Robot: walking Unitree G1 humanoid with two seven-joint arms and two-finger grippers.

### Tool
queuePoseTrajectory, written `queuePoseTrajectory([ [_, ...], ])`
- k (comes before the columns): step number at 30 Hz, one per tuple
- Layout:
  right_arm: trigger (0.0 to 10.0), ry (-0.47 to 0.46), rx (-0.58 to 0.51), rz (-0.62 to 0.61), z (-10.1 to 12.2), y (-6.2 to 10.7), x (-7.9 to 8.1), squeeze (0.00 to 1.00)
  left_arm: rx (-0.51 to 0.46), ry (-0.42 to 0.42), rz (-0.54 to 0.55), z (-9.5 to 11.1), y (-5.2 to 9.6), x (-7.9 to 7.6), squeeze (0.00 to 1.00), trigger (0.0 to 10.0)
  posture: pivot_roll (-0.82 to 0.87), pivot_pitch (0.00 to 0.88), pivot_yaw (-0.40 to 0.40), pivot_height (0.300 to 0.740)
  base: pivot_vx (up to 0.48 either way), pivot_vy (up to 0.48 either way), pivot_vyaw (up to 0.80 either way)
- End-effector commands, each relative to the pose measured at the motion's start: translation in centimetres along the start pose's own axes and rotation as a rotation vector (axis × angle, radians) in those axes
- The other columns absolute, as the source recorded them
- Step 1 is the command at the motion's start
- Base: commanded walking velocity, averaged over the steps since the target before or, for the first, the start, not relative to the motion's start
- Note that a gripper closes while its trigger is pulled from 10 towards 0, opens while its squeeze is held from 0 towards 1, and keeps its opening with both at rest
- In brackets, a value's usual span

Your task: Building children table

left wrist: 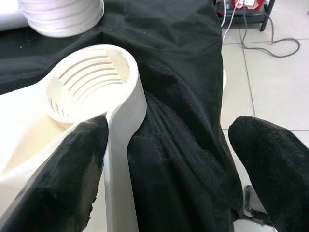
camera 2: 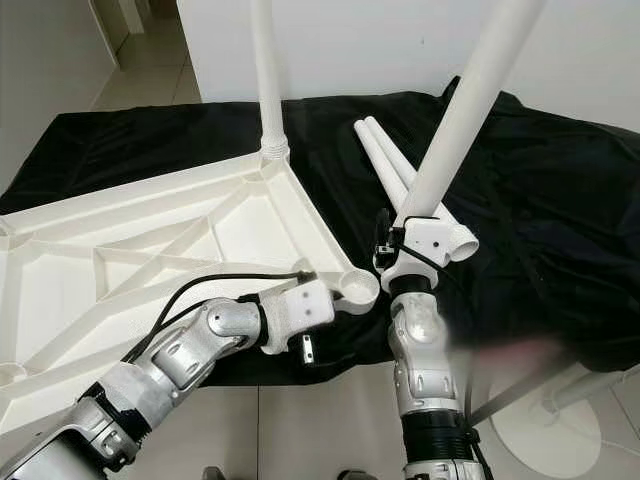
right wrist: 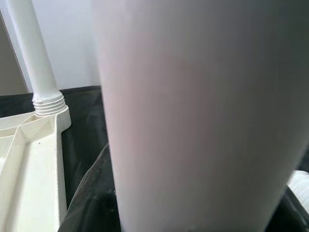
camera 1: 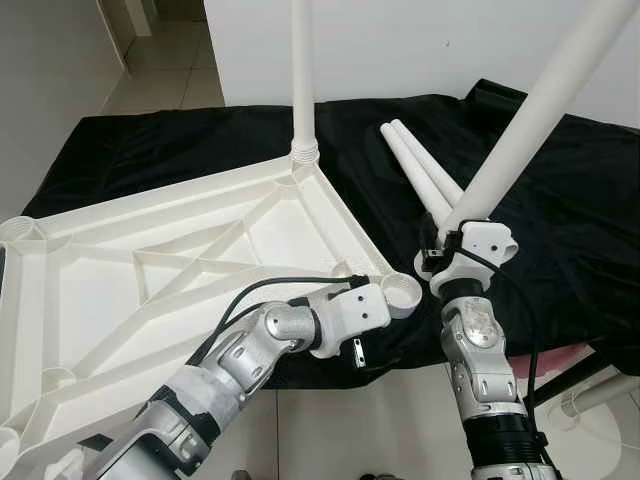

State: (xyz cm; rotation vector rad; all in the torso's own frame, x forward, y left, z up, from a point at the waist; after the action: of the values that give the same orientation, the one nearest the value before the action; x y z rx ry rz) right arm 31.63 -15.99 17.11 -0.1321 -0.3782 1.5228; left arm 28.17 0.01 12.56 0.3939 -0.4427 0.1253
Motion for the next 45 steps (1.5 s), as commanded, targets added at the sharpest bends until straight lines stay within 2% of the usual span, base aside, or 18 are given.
queuePoseTrajectory([
  [1, 10.0, 0.004, -0.006, 0.002, 0.2, 0.0, 0.0, 0.00, 0.033, 0.042, -0.042, -1.1, 1.3, 0.8, 0.00, 10.0, -0.12, 0.094, 0.057, 0.740, 0.000, 0.000, 0.00],
  [4, 10.0, 0.004, -0.006, 0.004, 0.1, 0.0, 0.0, 0.00, 0.026, 0.062, -0.010, -1.1, 2.0, 1.7, 0.00, 10.0, -0.12, 0.095, 0.055, 0.740, 0.000, 0.000, 0.00],
  [8, 10.0, 0.002, -0.001, 0.022, 0.1, -0.1, 0.3, 0.00, -0.092, 0.177, 0.090, 0.0, 4.8, 4.6, 0.00, 10.0, -0.12, 0.094, 0.047, 0.740, 0.000, 0.000, 0.00],
  [11, 10.0, 0.002, 0.001, 0.027, 0.1, -0.1, 0.3, 0.00, -0.118, 0.195, 0.108, 0.3, 5.4, 5.1, 0.00, 10.0, -0.12, 0.095, 0.045, 0.740, 0.000, 0.000, 0.00],
  [16, 10.0, 0.010, 0.016, 0.056, -0.1, -0.1, 0.6, 0.00, -0.259, 0.312, 0.138, 1.6, 7.6, 6.2, 0.00, 10.0, -0.11, 0.096, 0.034, 0.740, 0.000, 0.000, 0.00],
  [21, 10.0, 0.012, 0.025, 0.094, -0.1, -0.1, 1.0, 0.00, -0.268, 0.358, 0.177, 1.5, 8.4, 6.6, 0.00, 10.0, -0.11, 0.096, 0.032, 0.740, 0.000, 0.000, 0.00],
  [22, 10.0, 0.011, 0.027, 0.115, -0.1, -0.1, 1.3, 0.00, -0.247, 0.358, 0.225, 1.1, 8.6, 6.9, 0.00, 10.0, -0.11, 0.096, 0.029, 0.740, 0.000, 0.000, 0.00],
  [23, 10.0, 0.011, 0.027, 0.115, -0.1, -0.1, 1.3, 0.00, -0.247, 0.358, 0.225, 1.1, 8.6, 6.9, 0.00, 10.0, -0.11, 0.096, 0.029, 0.740, 0.000, 0.000, 0.00],
  [24, 10.0, 0.005, 0.029, 0.156, 0.1, -0.1, 1.7, 0.00, -0.212, 0.369, 0.319, 0.4, 8.8, 7.4, 0.00, 10.0, -0.11, 0.096, 0.029, 0.740, 0.000, 0.000, 0.00],
  [25, 10.0, 0.001, 0.031, 0.173, 0.1, -0.1, 1.9, 0.00, -0.198, 0.378, 0.359, 0.1, 9.0, 7.7, 0.00, 10.0, -0.11, 0.096, 0.029, 0.740, 0.000, 0.000, 0.00],
  [29, 10.0, -0.004, 0.028, 0.207, 0.3, 0.0, 2.2, 0.00, -0.176, 0.388, 0.420, -0.3, 9.4, 8.0, 0.00, 10.0, -0.11, 0.097, 0.027, 0.740, 0.000, 0.000, 0.00],
  [30, 10.0, -0.006, 0.020, 0.236, 0.6, 0.1, 2.5, 0.00, -0.171, 0.372, 0.481, -0.4, 10.0, 8.2, 0.00, 10.0, -0.10, 0.100, 0.023, 0.740, 0.000, 0.000, 0.00],
  [34, 10.0, -0.008, 0.016, 0.249, 0.8, 0.2, 2.5, 0.00, -0.174, 0.372, 0.507, -0.5, 10.3, 8.2, 0.00, 10.0, -0.10, 0.100, 0.023, 0.740, 0.000, 0.000, 0.00],
  [35, 10.0, -0.011, 0.018, 0.289, 0.9, 0.5, 2.9, 0.00, -0.167, 0.349, 0.539, -0.5, 10.8, 8.1, 0.00, 10.0, -0.09, 0.101, 0.019, 0.740, 0.000, 0.000, 0.00],
  [41, 10.0, -0.037, 0.042, 0.356, 0.5, 1.1, 3.7, 0.00, -0.175, 0.286, 0.566, -0.4, 12.0, 7.4, 0.00, 10.0, -0.09, 0.101, 0.009, 0.740, 0.000, 0.000, 0.00],
  [45, 10.0, -0.047, 0.058, 0.382, 0.1, 1.4, 4.1, 0.00, -0.164, 0.299, 0.555, -0.8, 12.5, 6.7, 0.00, 10.0, -0.07, 0.098, -0.002, 0.740, 0.000, 0.000, 0.00],
])
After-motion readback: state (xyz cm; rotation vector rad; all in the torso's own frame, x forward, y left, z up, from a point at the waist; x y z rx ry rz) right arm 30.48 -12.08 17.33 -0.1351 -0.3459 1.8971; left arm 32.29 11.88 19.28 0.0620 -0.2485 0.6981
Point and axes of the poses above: a point about 5 cm out from each wrist's last joint towards the gripper, its own y axis pointing back from the gripper into the wrist, its own z axis along the axis of the wrist's last joint, x = y × z, the point moved 1 cm from there along -y, pointing out of the wrist towards the gripper, and after that the axes turned 9 degrees about -y, right-handed, at the moved point
